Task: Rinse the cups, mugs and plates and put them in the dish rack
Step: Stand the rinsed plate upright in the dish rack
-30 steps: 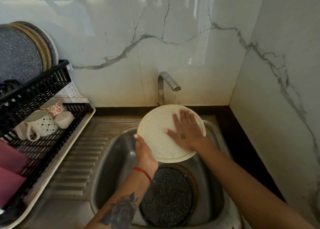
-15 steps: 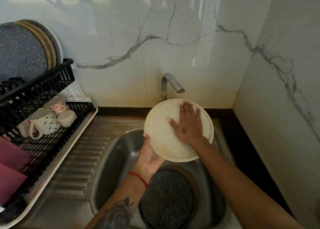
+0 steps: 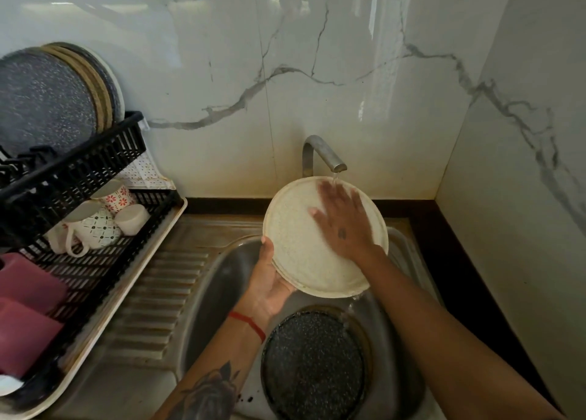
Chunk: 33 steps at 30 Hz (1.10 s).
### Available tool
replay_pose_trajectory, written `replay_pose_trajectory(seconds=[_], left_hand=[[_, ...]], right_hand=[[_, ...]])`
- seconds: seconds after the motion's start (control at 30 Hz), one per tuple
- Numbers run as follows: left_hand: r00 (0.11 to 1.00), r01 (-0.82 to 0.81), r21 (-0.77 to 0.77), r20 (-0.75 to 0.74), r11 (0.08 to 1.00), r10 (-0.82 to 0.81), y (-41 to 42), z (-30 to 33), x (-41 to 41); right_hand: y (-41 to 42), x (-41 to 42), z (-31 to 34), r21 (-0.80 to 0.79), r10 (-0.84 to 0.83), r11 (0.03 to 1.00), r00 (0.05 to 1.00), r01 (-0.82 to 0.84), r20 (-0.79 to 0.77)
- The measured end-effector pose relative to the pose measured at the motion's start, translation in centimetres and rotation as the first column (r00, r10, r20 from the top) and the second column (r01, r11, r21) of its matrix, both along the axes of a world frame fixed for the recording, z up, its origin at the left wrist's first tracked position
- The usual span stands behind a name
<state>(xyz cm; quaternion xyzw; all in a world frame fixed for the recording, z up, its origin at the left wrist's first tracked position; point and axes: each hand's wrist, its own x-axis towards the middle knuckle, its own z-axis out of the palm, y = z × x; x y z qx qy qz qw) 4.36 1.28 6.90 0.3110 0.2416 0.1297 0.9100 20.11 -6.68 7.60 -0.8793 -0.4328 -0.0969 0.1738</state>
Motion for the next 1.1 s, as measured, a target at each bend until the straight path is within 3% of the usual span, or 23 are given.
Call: replay_pose_trajectory(seconds=[0.1,0.2,0.4,0.5,0.63,0.8,0.97,1.1], left_hand=[[0.999,-0.045,-0.043,0.023,0.998,0.046,0.7,-0.2,0.0],[0.997,-0.073,-0.077,-0.002,0.994,0.073,1.0,-0.8,-0.3],[0.998,-0.061,-0.058,-0.017,0.996,0.061,0.2,-1.2,-0.3],[1.000,-0.002,0.017,-0.019,1.000,0.002,-0.3,-1.1,-0.3],[0.999,0.022,0.088,-0.034,0.996,-0.019,-0.4,-0.4,-0.2],[0.998,-0.060,0.183,-0.024,0.981,0.066,2.2,0.6,-0.5],[0.993,-0.058,0.283,-0.079,0.957,0.083,3.0,0.5,-1.1],[0.998,-0.034,0.379,-0.032,0.925,0.049,4.1,0.3,-1.9]], right_hand=[[-1.7,-1.1,-2.0,0.006,-0.219,0.975,0.969,0.221,-0.112],[-2.6,-4.1,-4.6,-0.040,-0.274,0.961,0.942,0.272,-0.192],[-1.5,-2.3,-2.4,-0.007,-0.356,0.934,0.926,0.358,-0.124],[1.0,-2.4,-0.4,0.073,-0.197,0.976,0.975,0.205,-0.107],[2.8,-5.2,0.0,0.029,0.092,0.995,0.995,-0.091,-0.033],[0.5,-8.4,-3.8,-0.061,0.462,0.886,0.868,-0.459,0.183],[-4.4,-5.3,-7.4,-0.315,0.617,0.782,0.739,-0.538,0.271],[-9.4,-0.5,-8.1,-0.333,0.570,0.815,0.760,-0.474,0.312]])
